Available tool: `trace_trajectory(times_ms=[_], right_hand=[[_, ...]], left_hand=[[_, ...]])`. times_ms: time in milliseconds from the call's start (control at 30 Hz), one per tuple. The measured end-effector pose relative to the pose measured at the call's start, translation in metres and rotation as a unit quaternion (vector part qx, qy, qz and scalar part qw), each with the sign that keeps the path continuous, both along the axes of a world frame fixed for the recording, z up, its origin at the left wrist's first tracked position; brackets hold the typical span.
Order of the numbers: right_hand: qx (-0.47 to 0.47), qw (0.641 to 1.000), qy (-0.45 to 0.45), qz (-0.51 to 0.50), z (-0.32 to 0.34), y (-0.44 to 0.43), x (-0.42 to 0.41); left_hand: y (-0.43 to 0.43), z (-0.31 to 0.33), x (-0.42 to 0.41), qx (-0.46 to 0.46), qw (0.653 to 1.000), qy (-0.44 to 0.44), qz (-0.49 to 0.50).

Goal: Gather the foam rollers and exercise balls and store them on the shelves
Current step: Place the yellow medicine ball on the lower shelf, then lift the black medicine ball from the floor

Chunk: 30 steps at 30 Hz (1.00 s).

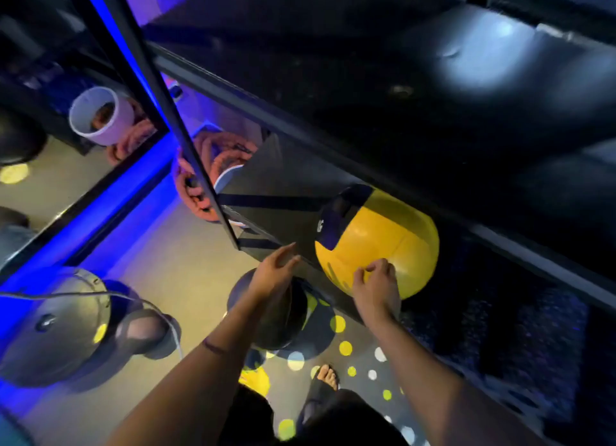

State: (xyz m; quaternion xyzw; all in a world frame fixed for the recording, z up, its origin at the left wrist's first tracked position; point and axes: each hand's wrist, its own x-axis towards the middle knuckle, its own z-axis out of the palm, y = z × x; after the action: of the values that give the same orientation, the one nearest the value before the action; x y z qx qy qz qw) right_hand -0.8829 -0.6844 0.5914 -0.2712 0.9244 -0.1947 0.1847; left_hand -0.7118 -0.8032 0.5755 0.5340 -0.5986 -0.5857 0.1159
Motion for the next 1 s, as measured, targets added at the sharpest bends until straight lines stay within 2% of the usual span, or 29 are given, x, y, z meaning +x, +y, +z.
trace_trajectory(times_ms=[100,200,400,533,633,733,867,1000], right_hand=[[-0.007,0.997,-0.005,0.072,-0.008,-0.032,0.053],[0.041,0.993,-0.037,0.109,-0.024,-0.064,0.104],[0.103,0.993,-0.035,0.049,-0.071,-0.102,0.178],[0.114,0.989,-0.093,0.000,-0.101,-0.115,0.240],[0.112,0.984,-0.133,-0.046,-0.124,-0.129,0.283],[0.059,0.975,-0.176,-0.125,-0.153,-0.126,0.315],[0.078,0.956,-0.207,-0.191,-0.237,-0.112,0.314],[0.107,0.960,-0.169,-0.197,-0.352,-0.104,0.269]], left_hand=[[-0.015,-0.003,0.069,0.033,0.998,-0.018,0.056],[-0.033,-0.016,0.140,0.072,0.994,-0.047,0.072],[-0.076,-0.051,0.241,0.146,0.986,-0.038,0.070],[-0.114,-0.064,0.280,0.189,0.979,-0.025,0.068],[-0.136,-0.086,0.290,0.230,0.970,-0.042,0.062],[-0.148,-0.118,0.274,0.268,0.959,-0.054,0.078],[-0.142,-0.211,0.239,0.320,0.943,-0.036,0.081],[-0.128,-0.330,0.212,0.348,0.932,-0.033,0.096]])
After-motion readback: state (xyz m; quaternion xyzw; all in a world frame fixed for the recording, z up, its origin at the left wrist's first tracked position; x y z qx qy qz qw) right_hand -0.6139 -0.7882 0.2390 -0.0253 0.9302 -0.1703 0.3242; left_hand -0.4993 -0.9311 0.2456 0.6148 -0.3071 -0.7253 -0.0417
